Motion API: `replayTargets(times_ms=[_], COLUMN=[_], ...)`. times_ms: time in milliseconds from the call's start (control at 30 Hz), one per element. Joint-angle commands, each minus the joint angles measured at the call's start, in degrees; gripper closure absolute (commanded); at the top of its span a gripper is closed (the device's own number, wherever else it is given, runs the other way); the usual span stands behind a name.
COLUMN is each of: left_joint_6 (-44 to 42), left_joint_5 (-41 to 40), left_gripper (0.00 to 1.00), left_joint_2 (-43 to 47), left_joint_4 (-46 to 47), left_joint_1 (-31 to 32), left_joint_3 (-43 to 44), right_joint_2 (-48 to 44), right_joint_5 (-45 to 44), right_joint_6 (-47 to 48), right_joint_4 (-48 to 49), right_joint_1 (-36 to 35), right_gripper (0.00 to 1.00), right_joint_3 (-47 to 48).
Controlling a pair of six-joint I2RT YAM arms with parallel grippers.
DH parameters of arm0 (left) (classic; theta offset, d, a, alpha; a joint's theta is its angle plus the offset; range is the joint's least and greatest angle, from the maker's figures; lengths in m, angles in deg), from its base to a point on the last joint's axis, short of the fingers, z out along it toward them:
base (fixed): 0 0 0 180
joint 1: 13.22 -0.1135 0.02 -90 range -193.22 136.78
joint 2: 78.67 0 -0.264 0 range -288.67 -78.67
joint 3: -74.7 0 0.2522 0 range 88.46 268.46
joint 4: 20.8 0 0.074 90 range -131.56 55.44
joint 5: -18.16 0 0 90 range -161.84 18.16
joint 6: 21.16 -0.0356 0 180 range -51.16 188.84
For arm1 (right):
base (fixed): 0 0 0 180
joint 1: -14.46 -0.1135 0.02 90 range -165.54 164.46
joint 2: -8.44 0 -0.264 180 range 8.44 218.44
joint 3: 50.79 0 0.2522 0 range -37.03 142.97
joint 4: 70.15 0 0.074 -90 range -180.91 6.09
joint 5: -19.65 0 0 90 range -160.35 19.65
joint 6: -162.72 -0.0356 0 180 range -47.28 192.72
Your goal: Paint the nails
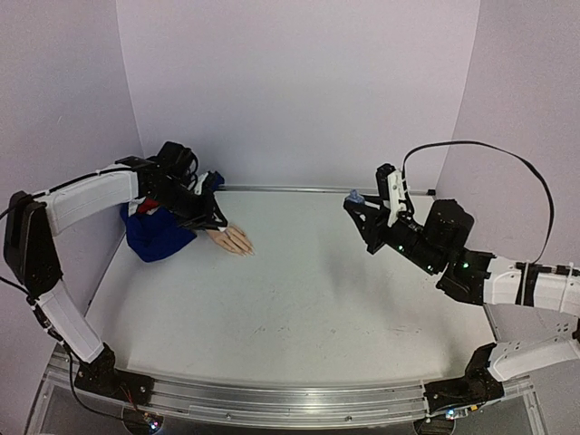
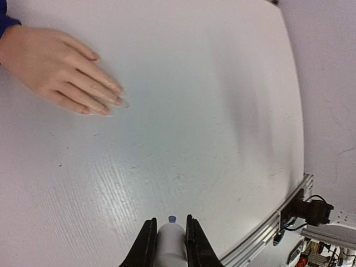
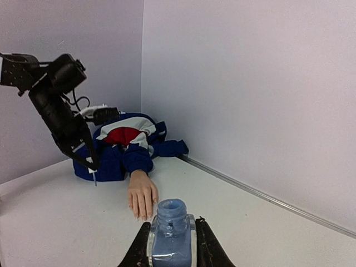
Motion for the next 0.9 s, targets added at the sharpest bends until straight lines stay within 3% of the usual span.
replayTargets(times_ms=[0, 367, 867], left_joint_6=[-2.30, -4.77, -5.65], left_joint_5=[-3.98, -5.05, -2.43], left_gripper=[1.00, 1.00, 1.00], left_joint_2=[-4.90, -14.60, -19.40], left_joint_4=[3.76, 8.94, 13.63], left_joint_1=[-0.27, -4.44, -5.75], left_joint_3=[0.78, 2.43, 4.15], right_joint_2=[-1.71, -0.76, 1.75], right_joint_5=[-3.07, -0.58, 1.26], right_joint_6=[3.07, 6.75, 7.89], right_joint_4=[3.09, -0.17, -0.35], right_joint_1=[1.39, 4.87, 7.04], right_gripper=[1.00, 1.00, 1.00], right_joint_3=[-0.60, 0.47, 0.67])
